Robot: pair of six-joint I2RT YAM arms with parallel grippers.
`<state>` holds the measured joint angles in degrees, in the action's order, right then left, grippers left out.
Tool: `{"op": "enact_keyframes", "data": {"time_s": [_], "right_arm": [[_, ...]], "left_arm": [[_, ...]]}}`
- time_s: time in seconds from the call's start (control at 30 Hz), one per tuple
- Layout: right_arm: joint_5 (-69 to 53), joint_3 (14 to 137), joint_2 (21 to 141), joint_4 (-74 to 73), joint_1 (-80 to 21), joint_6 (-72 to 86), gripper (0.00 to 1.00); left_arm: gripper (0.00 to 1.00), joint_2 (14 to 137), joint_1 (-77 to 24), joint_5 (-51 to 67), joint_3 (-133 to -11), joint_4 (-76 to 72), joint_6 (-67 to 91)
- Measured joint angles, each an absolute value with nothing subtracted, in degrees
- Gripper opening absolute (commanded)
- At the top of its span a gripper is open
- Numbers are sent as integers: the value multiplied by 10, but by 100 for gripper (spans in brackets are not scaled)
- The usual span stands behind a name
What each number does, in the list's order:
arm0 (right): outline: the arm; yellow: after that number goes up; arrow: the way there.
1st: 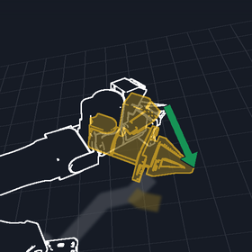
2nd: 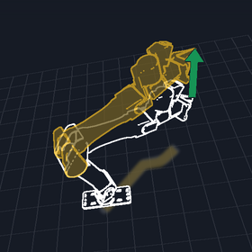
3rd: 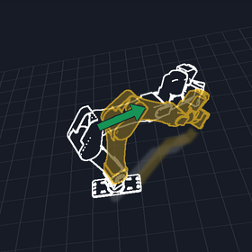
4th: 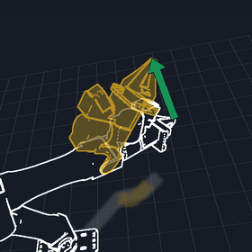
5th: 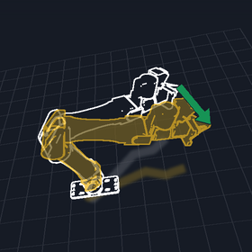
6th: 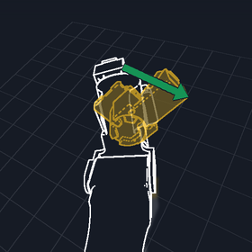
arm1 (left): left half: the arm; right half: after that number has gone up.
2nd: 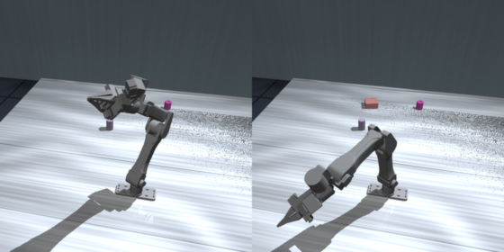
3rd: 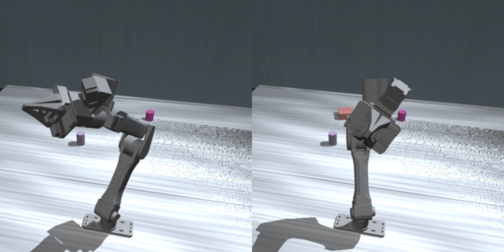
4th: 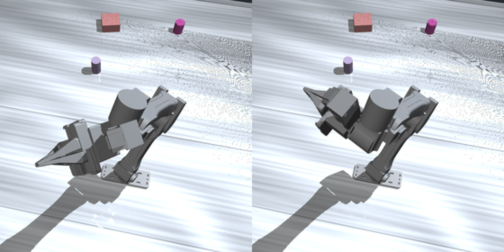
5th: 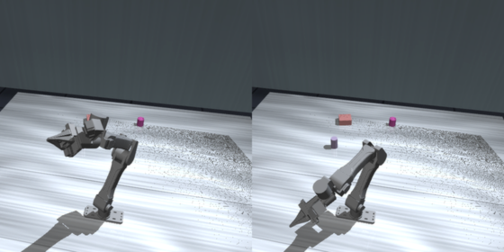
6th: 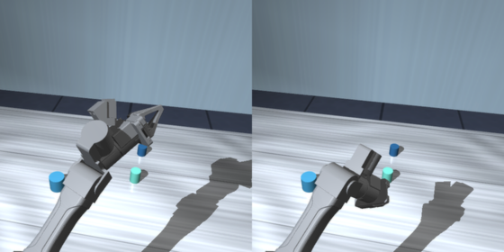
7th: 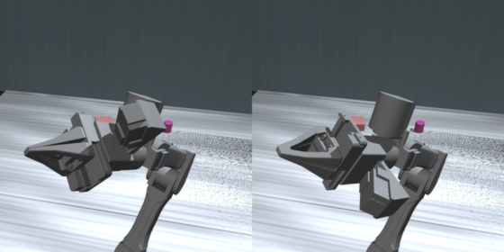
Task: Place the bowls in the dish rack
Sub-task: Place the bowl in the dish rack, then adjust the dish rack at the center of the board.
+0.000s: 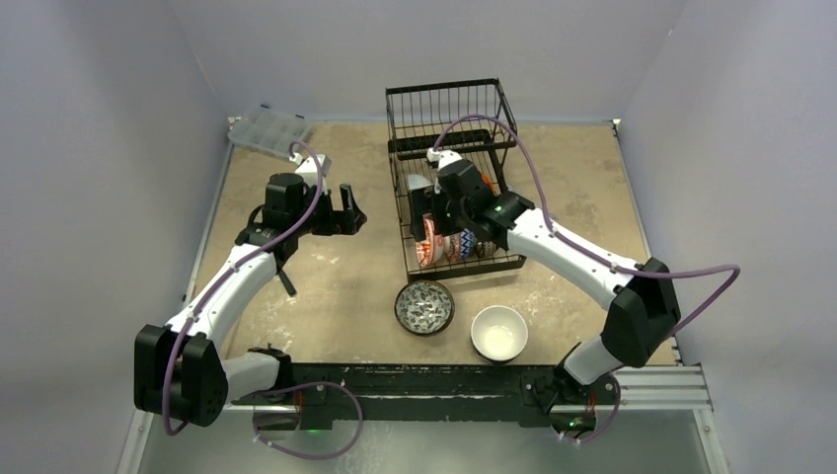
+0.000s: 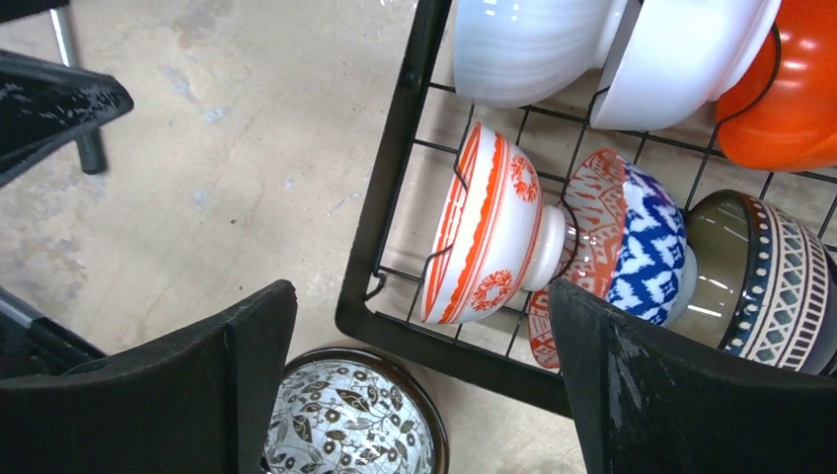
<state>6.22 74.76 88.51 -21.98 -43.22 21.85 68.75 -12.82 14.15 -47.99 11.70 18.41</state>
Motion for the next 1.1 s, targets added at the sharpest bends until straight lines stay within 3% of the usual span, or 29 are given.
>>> {"op": "enact_keyframes", "data": {"time_s": [0.4,0.83,1.1], "right_arm": [[-93,671,808,-164,-256,223,98],[-230,498,766,-95,7,232,90],[-268,449,786,-70,22,224,53]], "left_arm": [[98,688,-128,142,-480,117,184],[99,690,-132,150,-478,114,192],[98,706,-135,192,-435,87,260]]}}
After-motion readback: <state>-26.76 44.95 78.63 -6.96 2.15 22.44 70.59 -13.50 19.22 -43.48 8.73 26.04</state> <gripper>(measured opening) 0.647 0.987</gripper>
